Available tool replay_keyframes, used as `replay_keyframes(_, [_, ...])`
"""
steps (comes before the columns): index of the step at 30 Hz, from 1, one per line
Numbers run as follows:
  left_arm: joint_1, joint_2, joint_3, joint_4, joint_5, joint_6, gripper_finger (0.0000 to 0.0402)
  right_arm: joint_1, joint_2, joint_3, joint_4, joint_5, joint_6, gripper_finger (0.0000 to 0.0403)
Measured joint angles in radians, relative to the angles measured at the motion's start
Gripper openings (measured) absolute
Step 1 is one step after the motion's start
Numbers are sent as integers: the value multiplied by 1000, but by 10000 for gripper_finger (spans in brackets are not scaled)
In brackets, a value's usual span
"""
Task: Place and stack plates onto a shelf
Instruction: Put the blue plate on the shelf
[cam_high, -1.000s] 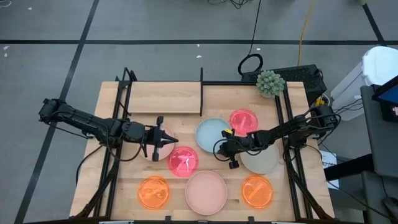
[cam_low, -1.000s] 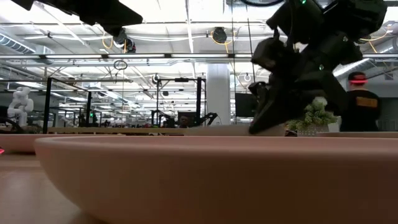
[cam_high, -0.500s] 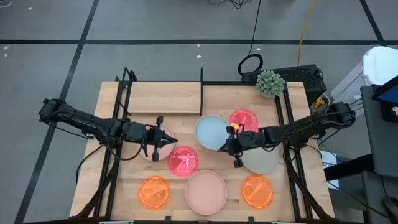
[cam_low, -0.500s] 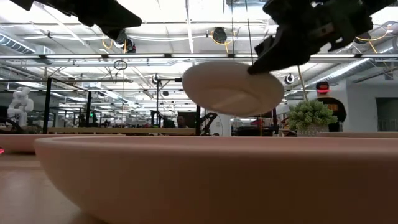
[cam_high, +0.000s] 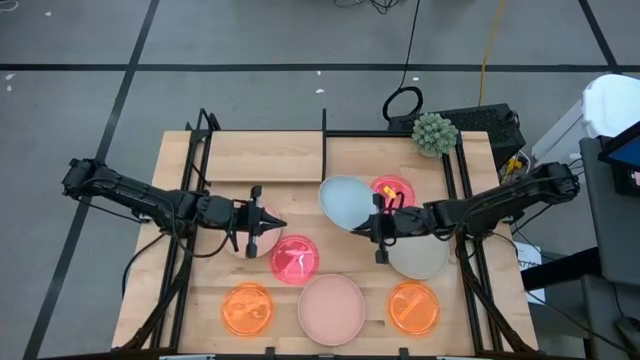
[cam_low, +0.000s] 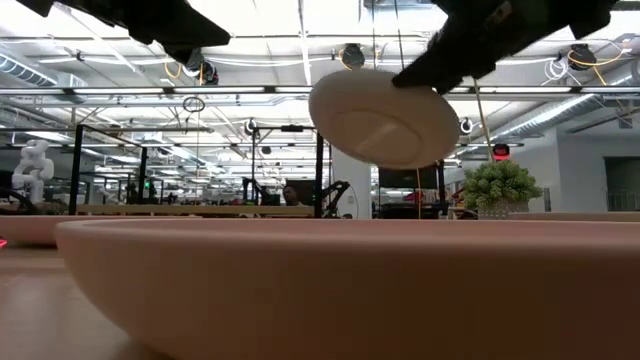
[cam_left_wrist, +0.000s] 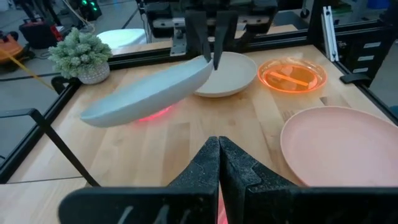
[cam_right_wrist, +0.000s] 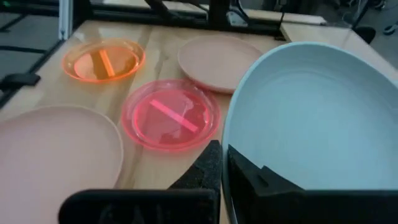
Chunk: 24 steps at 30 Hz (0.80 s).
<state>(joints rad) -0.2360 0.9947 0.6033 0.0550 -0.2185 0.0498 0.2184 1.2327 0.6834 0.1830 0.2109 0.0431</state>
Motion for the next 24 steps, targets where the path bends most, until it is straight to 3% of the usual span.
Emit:
replay_keyframes(7, [0, 0, 0, 0, 0, -1, 1, 11, 0, 71, -11, 6, 8, 0])
replay_keyframes(10, [0, 0, 0, 0, 0, -2, 1, 11, 0, 88, -5, 56, 8, 0])
replay_keyframes(24, [0, 0, 0, 0, 0, -3, 1, -21, 3, 93, 324, 77, -162, 0])
